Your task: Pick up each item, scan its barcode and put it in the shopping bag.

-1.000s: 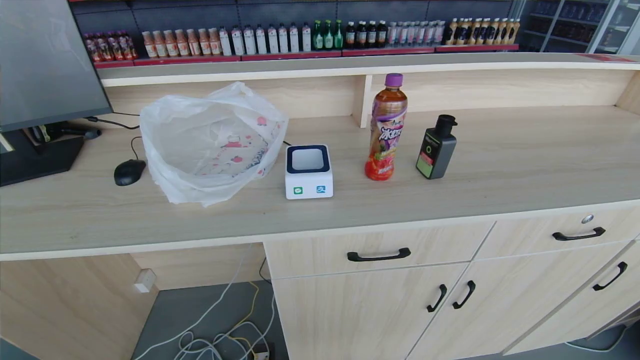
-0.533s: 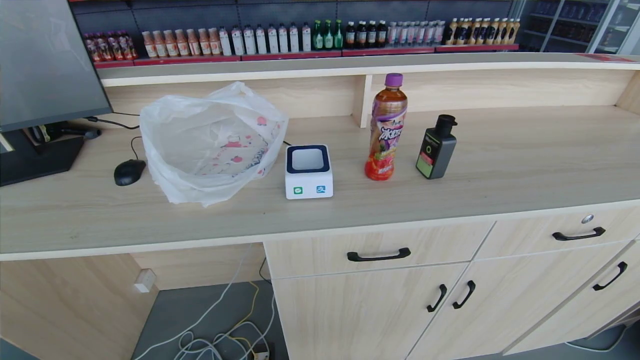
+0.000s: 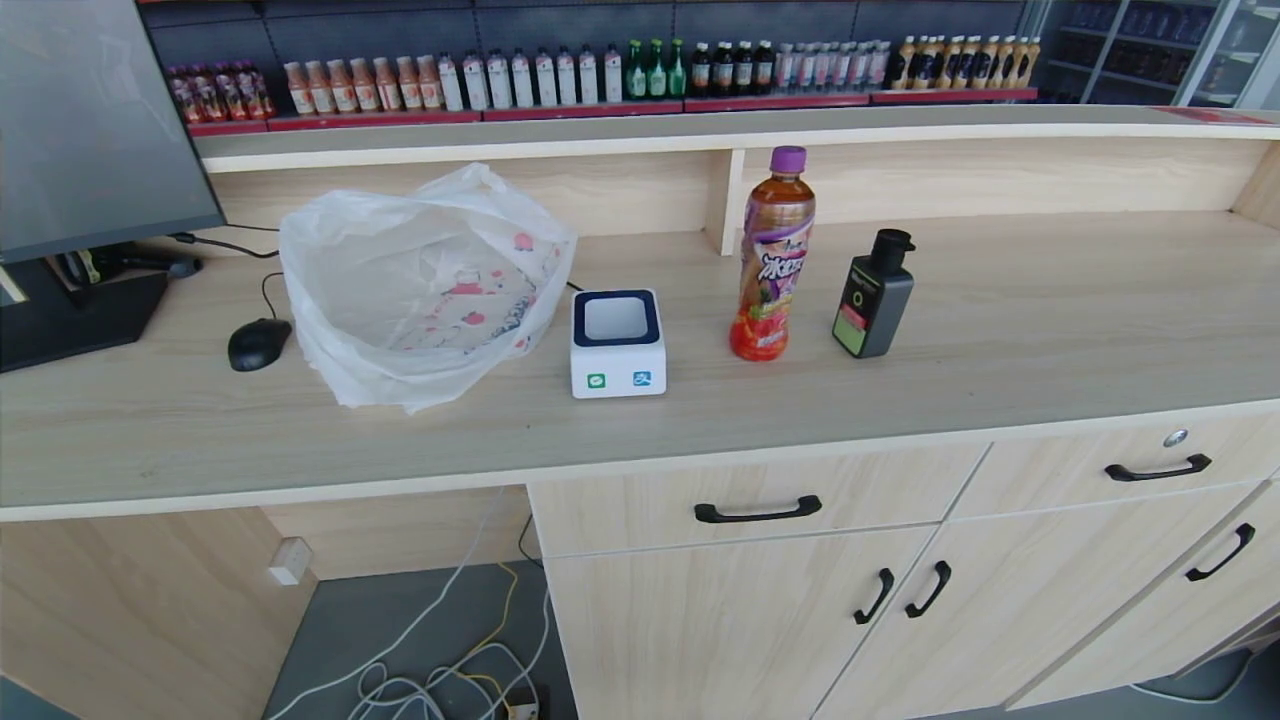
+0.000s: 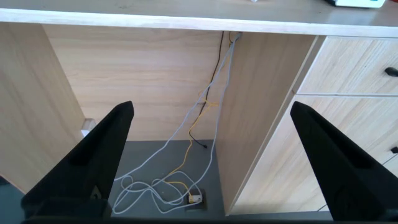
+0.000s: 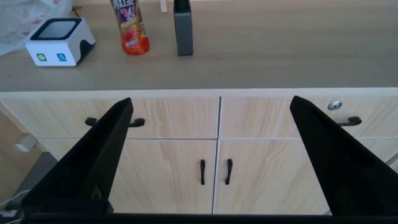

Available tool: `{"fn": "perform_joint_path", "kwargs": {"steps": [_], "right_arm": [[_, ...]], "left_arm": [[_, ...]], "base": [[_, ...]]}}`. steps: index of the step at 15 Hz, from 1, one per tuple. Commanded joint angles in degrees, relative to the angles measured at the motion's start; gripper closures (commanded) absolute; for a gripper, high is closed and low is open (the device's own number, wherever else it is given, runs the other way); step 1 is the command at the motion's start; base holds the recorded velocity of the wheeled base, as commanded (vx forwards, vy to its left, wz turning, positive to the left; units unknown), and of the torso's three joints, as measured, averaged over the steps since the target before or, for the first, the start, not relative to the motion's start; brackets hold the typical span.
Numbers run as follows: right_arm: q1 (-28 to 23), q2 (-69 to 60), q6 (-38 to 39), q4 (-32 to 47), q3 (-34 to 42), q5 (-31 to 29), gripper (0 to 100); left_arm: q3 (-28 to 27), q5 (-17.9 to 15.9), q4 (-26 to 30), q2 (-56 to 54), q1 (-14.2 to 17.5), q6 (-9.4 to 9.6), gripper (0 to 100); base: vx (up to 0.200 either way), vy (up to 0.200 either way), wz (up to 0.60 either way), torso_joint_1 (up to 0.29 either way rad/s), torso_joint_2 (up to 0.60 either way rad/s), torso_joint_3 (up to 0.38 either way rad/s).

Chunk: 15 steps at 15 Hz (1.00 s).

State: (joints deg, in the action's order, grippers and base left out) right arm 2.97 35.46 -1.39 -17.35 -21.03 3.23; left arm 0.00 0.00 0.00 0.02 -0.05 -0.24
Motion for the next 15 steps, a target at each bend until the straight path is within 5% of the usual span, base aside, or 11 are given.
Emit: {"fn": "perform_joint_path", "kwargs": {"steps": [1, 4, 9, 15], "right_arm": [[0.5, 8.1, -2.7, -1.4, -3.9, 0.0, 0], [0.7, 13.8, -8.5, -3.1, -7.6, 1.9, 0], [10.1, 20.0, -9.9, -3.5, -11.8, 2.4, 0], [10.7, 28.2, -10.0, -7.4, -15.4, 0.5, 0]], "left_arm": [[0.0, 0.0, 0.0, 0.0, 0.0, -0.02, 0], [0.0, 0.0, 0.0, 0.0, 0.0, -0.02, 0], [0.0, 0.0, 0.0, 0.0, 0.0, -0.02, 0], [0.0, 0.0, 0.0, 0.0, 0.0, -0.02, 0]], "base": [[0.000, 0.000, 0.00, 0.000, 0.00, 0.000], [0.000, 0.000, 0.00, 0.000, 0.00, 0.000], [0.000, 0.000, 0.00, 0.000, 0.00, 0.000], [0.000, 0.000, 0.00, 0.000, 0.00, 0.000]]}}
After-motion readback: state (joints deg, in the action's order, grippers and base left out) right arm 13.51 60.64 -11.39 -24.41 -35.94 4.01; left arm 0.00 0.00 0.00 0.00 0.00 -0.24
